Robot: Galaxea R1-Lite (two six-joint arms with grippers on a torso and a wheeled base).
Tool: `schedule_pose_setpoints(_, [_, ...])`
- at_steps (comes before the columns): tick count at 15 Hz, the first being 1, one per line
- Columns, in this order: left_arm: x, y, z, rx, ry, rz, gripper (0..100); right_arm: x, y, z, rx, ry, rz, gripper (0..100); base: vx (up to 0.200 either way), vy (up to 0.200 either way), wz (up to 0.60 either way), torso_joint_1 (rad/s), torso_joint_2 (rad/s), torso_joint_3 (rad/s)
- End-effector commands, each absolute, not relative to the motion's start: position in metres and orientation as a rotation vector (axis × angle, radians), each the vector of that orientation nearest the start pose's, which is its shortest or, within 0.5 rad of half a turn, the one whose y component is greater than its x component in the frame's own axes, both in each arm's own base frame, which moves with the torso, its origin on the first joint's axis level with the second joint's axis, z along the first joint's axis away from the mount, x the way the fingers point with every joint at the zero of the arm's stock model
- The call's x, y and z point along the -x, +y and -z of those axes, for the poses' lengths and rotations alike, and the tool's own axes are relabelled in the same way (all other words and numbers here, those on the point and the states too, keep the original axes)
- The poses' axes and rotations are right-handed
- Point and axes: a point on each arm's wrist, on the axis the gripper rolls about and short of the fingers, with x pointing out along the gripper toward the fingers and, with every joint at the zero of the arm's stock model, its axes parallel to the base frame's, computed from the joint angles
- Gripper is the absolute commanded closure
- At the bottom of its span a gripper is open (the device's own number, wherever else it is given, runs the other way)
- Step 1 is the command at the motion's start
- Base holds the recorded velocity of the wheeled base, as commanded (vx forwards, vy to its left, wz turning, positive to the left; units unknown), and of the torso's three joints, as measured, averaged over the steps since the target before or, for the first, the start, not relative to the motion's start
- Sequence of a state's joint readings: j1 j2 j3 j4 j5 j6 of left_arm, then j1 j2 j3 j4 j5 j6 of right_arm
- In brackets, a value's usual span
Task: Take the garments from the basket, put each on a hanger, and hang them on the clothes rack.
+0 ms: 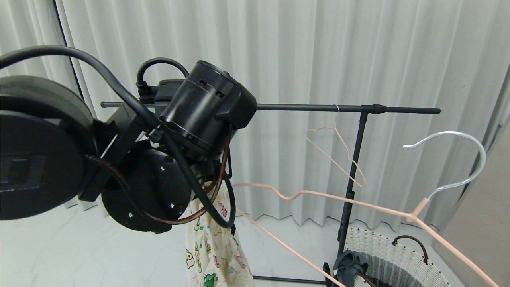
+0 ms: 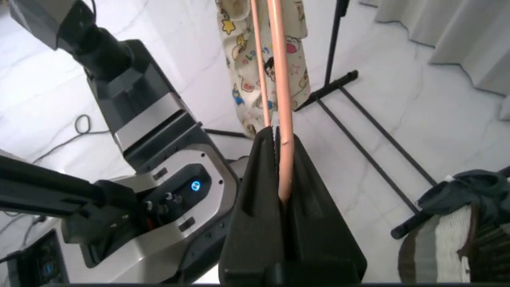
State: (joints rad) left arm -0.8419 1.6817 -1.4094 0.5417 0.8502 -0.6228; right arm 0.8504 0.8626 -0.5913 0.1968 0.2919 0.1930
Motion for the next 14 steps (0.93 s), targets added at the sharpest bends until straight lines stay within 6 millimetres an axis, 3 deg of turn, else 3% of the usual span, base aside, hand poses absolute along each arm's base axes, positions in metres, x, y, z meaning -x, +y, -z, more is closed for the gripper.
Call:
schedule_pose_setpoints(1, [-0.207, -0.206, -0.251, -0.012, 0.512, -0.174, 100, -0.052, 0.069, -0.208, -0.036, 0.585, -1.07, 100, 0.0, 0.0, 0.0, 0.0, 0.0, 0.0])
schedule_pose_setpoints(8, [-0.218, -0.214, -0.259, 0.033, 0.48, -0.17, 100, -0.054, 0.074, -0.206, -0.033, 0.62, -1.111, 100, 0.0, 0.0, 0.0, 0.0, 0.0, 0.0])
schedule_pose_setpoints(14, [-0.214, -0.212, -0.266, 0.053, 0.465, -0.161, 100, -0.082, 0.091, -0.205, -0.087, 0.602, -1.02, 100, 0.0, 0.0, 0.0, 0.0, 0.0, 0.0])
